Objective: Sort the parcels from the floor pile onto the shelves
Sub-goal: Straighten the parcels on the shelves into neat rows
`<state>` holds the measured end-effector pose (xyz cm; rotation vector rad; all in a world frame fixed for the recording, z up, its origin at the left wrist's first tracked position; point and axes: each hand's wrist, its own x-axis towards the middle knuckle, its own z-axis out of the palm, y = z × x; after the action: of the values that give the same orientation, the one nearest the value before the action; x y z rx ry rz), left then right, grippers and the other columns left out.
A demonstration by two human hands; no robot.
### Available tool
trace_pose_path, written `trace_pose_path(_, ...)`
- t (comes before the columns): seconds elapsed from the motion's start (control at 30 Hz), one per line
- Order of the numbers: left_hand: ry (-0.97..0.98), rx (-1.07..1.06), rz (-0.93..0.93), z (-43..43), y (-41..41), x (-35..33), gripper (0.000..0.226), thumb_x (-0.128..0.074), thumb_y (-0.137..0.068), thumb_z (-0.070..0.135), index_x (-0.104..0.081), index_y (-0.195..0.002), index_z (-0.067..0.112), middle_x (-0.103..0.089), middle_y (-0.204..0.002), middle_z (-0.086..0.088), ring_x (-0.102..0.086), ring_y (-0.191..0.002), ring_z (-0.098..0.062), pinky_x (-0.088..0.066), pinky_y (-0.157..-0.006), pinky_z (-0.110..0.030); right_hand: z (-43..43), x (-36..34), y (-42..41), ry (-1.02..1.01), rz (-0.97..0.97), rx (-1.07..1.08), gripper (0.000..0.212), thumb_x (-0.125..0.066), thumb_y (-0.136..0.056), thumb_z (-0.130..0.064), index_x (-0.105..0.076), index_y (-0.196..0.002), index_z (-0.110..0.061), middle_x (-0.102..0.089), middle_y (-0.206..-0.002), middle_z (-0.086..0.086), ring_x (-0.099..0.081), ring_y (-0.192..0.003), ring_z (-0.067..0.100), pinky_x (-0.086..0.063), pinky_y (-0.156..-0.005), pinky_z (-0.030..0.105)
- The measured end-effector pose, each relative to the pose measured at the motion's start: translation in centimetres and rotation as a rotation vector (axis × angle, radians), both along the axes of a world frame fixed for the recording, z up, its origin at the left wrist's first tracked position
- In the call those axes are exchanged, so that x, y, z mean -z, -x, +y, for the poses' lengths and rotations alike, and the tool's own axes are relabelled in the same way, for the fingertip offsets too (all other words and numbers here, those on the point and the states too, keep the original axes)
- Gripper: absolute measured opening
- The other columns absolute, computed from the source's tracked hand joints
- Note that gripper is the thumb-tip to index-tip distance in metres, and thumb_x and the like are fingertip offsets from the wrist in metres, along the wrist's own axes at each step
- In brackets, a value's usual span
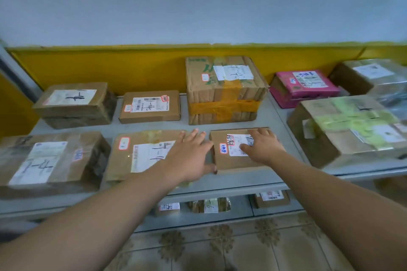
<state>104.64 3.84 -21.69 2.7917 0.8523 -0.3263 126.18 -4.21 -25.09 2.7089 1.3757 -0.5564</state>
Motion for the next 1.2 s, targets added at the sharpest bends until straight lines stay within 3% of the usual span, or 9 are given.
trace_pose_path(0.17, -0.047, -0.061, 0.187, -2.1, -5.6, 2.6, 0.091, -0.048, -0.087, 0.068, -0.006, -0.155, 0.025, -0.002, -0.162, -0.013, 0.001, -0.15, -0.029, 0.009, -0.116, -0.054, -1.9, 2.7, -3.8, 0.041, 0.077, -0.031, 0.073, -0.042, -0.094, -0.066, -0.014, -0.155, -0.037, 0.008, -0.166, 0.004, 0.006, -0.151, 0.037, -0.012, -0.118, 0.058)
trace_pose_path(0.23, -0.021, -0.113, 0.281, -2.7, -6.7, 3.5, 0.095, -0.045, -0.086, 0.071, -0.001, -0.155, 0.022, -0.003, -0.162, -0.017, -0.002, -0.149, -0.032, 0.009, -0.116, -0.056, -2.5, 3.4, -4.5, 0.024, 0.162, -0.033, 0.073, -0.039, -0.096, -0.064, -0.009, -0.157, -0.037, 0.017, -0.165, 0.0, 0.007, -0.151, 0.036, -0.015, -0.119, 0.056)
trace_pose_path(0.4, 0.037, -0.205, 0.287, -4.2, -7.2, 4.5, 0.086, -0.046, -0.09, 0.063, -0.011, -0.154, 0.017, -0.005, -0.162, -0.017, -0.008, -0.149, -0.03, 0.002, -0.118, -0.056, -4.2, 4.1, -4.6, -0.025, 0.212, -0.047, 0.071, -0.04, -0.098, -0.059, -0.008, -0.157, -0.034, 0.02, -0.164, -0.001, -0.015, -0.148, 0.032, -0.034, -0.113, 0.049)
trace_pose_path(0.57, 0.091, -0.244, 0.27, -4.9, -6.9, 3.7, 0.086, -0.047, -0.089, 0.064, -0.009, -0.155, 0.024, 0.0, -0.163, -0.012, -0.002, -0.15, -0.03, 0.001, -0.118, -0.054, -4.6, 3.7, -4.7, 0.007, 0.199, -0.078, 0.075, -0.042, -0.096, -0.061, -0.009, -0.157, -0.032, 0.014, -0.165, 0.002, -0.007, -0.15, 0.034, -0.03, -0.116, 0.052)
trace_pose_path(0.7, 0.063, -0.31, 0.121, -2.5, -6.9, 1.5, 0.082, -0.044, -0.091, 0.064, -0.01, -0.155, 0.026, 0.001, -0.163, -0.007, -0.002, -0.15, -0.029, -0.001, -0.119, -0.053, -2.4, 0.8, -5.5, -0.082, 0.137, -0.07, 0.079, -0.047, -0.096, -0.059, -0.009, -0.157, -0.027, 0.003, -0.166, 0.006, -0.001, -0.152, 0.033, -0.02, -0.119, 0.053)
trace_pose_path(0.8, 0.03, -0.41, -0.048, 0.5, -6.4, -0.7, 0.079, -0.046, -0.092, 0.062, -0.016, -0.155, 0.024, -0.006, -0.163, -0.007, -0.008, -0.149, -0.028, -0.012, -0.12, -0.051, 0.1, -2.7, -6.2, -0.198, 0.114, -0.042, 0.08, -0.045, -0.096, -0.058, -0.007, -0.158, -0.025, 0.001, -0.166, 0.005, 0.0, -0.152, 0.029, -0.017, -0.12, 0.05)
trace_pose_path(1.03, 0.235, -0.706, -0.391, 6.6, -6.9, -2.4, 0.077, -0.06, -0.079, 0.059, -0.034, -0.143, 0.026, -0.05, -0.141, -0.003, -0.052, -0.123, -0.029, -0.045, -0.102, -0.046, 6.9, -7.4, -8.4, -0.362, 0.1, -0.058, 0.082, -0.046, -0.096, -0.06, -0.014, -0.158, -0.017, -0.008, -0.165, 0.012, -0.007, -0.151, 0.034, -0.019, -0.12, 0.05)
trace_pose_path(1.13, 0.345, -0.887, -0.626, 8.5, -8.4, -2.2, 0.072, -0.065, -0.088, 0.041, -0.026, -0.144, 0.021, -0.048, -0.14, -0.004, -0.051, -0.122, -0.028, -0.043, -0.102, -0.041, 10.5, -7.2, -9.8, -0.364, 0.115, -0.092, 0.082, -0.046, -0.094, -0.061, -0.015, -0.158, -0.02, -0.016, -0.162, 0.015, -0.013, -0.149, 0.036, -0.022, -0.119, 0.051)
trace_pose_path(1.2, 0.361, -0.978, -0.727, 9.6, -9.5, -2.3, 0.078, -0.063, -0.091, 0.039, -0.015, -0.15, 0.021, -0.045, -0.145, -0.006, -0.051, -0.122, -0.031, -0.045, -0.101, -0.045, 12.4, -6.9, -10.7, -0.351, 0.134, -0.103, 0.08, -0.044, -0.094, -0.061, -0.014, -0.158, -0.021, -0.016, -0.162, 0.014, -0.016, -0.148, 0.037, -0.022, -0.119, 0.049)
